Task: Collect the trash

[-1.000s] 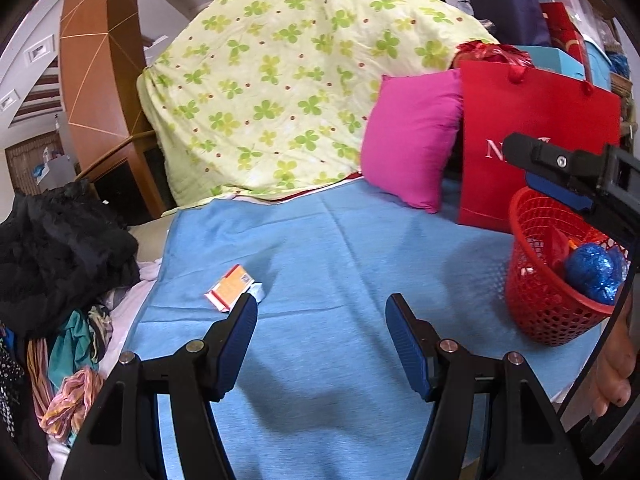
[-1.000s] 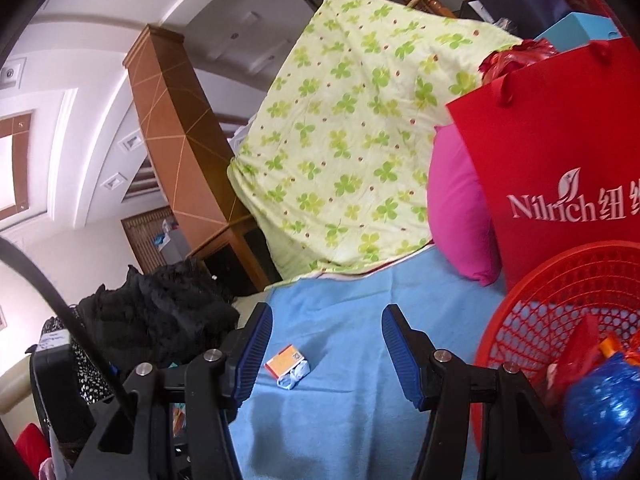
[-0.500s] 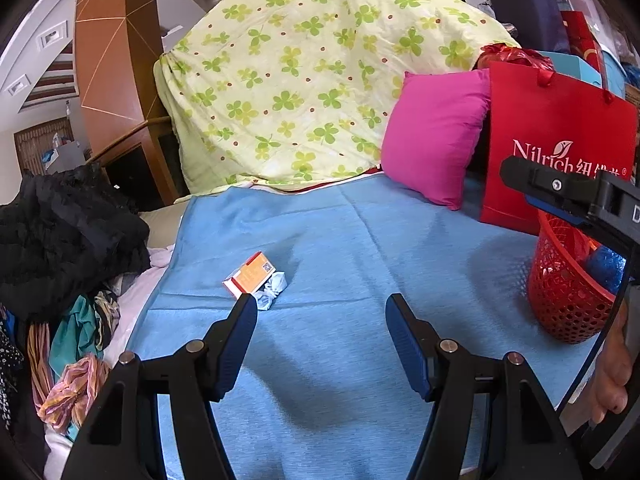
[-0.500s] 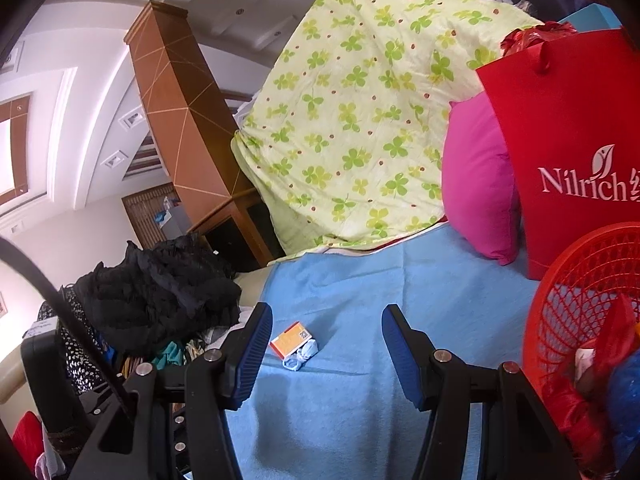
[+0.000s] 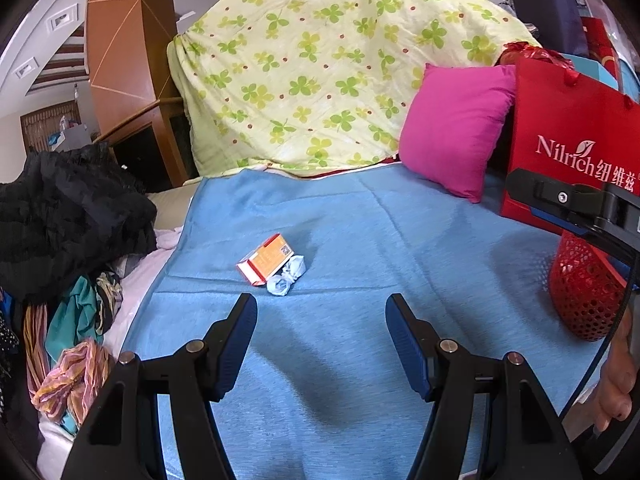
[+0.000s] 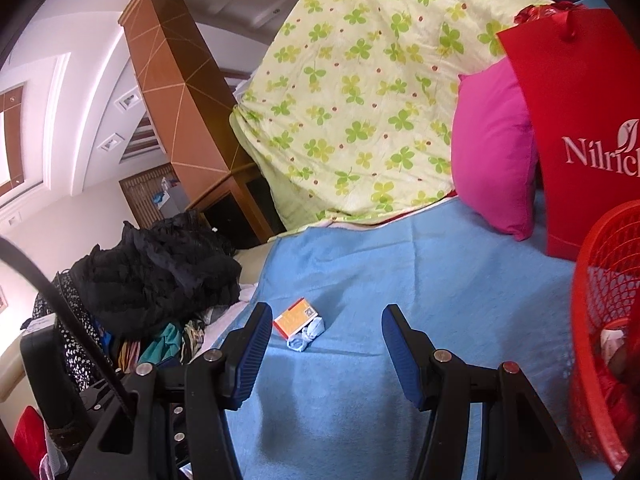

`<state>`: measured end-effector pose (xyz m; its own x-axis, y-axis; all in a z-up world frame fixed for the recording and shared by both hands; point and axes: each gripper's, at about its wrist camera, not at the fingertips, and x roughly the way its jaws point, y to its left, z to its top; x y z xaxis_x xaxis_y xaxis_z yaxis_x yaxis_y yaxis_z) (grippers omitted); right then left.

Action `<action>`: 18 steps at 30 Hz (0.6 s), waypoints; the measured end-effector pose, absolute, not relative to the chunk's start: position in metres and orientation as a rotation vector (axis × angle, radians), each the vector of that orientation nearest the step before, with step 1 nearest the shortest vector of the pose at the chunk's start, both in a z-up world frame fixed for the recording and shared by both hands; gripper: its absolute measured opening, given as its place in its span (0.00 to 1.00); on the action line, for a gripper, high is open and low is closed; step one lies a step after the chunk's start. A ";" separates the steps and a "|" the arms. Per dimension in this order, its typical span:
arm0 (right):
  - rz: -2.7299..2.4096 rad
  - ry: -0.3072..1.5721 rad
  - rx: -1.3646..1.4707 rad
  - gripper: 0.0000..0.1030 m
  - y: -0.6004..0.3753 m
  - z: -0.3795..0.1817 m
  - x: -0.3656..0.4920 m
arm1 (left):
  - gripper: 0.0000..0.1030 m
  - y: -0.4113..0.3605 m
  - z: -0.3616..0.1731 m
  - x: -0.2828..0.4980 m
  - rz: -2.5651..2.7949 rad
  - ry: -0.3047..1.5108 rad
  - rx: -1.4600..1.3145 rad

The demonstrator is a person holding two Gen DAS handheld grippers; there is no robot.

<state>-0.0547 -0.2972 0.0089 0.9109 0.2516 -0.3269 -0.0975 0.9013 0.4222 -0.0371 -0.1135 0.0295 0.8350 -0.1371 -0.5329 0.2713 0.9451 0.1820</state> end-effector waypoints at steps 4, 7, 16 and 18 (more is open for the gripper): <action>0.193 0.405 0.402 0.59 -0.288 0.004 -0.048 | 0.66 -0.104 0.023 -0.028 -0.204 0.557 0.246; 0.200 0.418 0.399 0.59 -0.283 0.001 -0.043 | 0.66 -0.099 0.020 -0.023 -0.195 0.566 0.235; 0.201 0.429 0.379 0.59 -0.277 -0.001 -0.039 | 0.66 -0.096 0.013 -0.017 -0.202 0.576 0.222; 0.200 0.432 0.382 0.59 -0.278 -0.001 -0.037 | 0.66 -0.096 0.012 -0.015 -0.205 0.578 0.220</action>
<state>-0.0372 -0.2778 -0.0013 0.8902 0.2676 -0.3687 -0.1074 0.9098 0.4009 -0.0152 -0.0961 0.0123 0.8186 -0.1290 -0.5596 0.2518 0.9564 0.1479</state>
